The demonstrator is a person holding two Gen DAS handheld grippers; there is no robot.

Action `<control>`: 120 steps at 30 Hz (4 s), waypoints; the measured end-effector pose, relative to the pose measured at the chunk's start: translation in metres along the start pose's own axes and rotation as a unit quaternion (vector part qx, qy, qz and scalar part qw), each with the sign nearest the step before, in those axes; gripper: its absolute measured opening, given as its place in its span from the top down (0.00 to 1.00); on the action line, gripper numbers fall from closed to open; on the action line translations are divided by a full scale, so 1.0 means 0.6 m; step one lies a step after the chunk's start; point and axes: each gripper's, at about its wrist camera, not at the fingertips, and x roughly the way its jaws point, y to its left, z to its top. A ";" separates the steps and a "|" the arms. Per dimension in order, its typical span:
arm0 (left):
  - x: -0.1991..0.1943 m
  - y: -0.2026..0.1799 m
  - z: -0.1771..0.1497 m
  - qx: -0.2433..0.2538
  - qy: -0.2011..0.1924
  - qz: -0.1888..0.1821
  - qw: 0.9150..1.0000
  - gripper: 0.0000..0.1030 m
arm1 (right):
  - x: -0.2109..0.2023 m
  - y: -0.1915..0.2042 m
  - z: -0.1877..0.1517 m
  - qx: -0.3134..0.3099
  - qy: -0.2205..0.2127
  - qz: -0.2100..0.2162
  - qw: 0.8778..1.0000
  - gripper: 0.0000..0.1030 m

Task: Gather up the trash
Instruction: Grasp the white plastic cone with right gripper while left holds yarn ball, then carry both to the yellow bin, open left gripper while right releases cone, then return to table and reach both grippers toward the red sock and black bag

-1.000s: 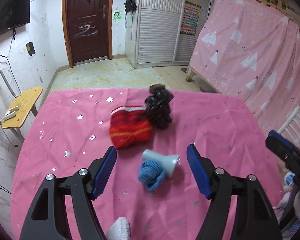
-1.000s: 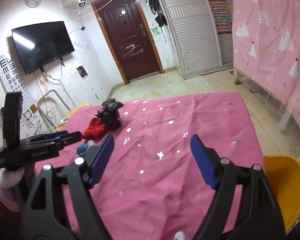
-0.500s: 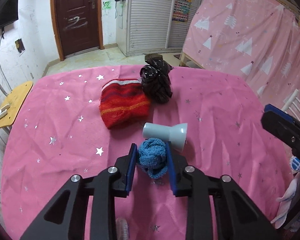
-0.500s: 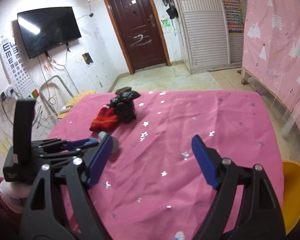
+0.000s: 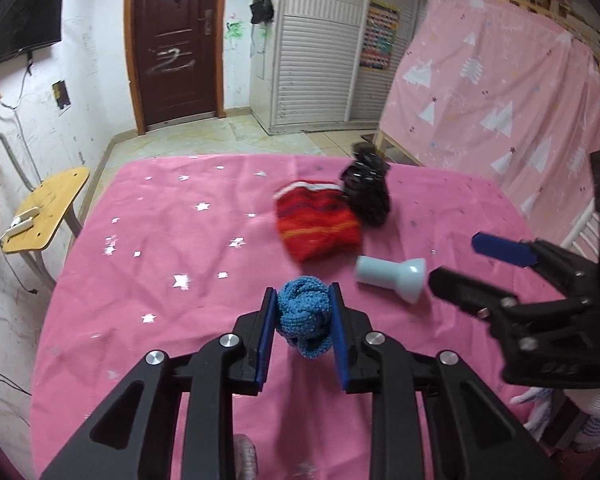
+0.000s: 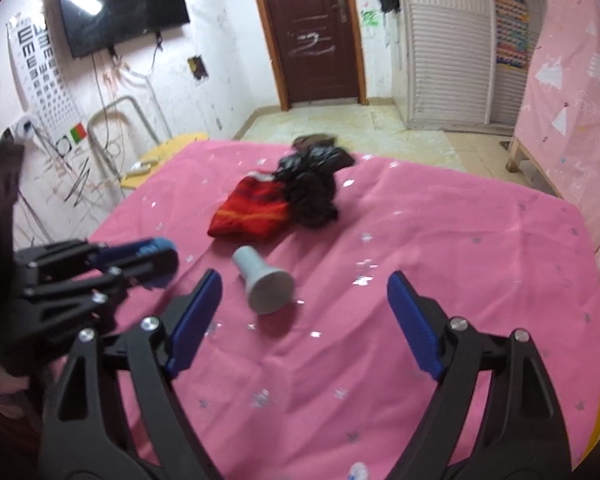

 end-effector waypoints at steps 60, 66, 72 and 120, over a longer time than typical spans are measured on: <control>0.002 -0.340 0.024 0.136 0.003 -0.049 0.989 0.83 | -0.272 -0.320 -0.111 0.178 -0.150 -0.043 0.972 0.68; 0.013 -0.404 0.024 0.165 0.011 -0.059 0.984 0.83 | -0.301 -0.368 -0.129 0.200 -0.173 -0.060 0.962 0.68; 0.023 -0.467 0.017 0.190 0.020 -0.071 0.979 0.83 | -0.325 -0.411 -0.152 0.220 -0.186 -0.090 0.953 0.68; 0.021 -0.534 0.062 0.156 0.017 -0.157 0.975 0.44 | -0.362 -0.428 -0.177 0.273 -0.243 -0.152 0.918 0.22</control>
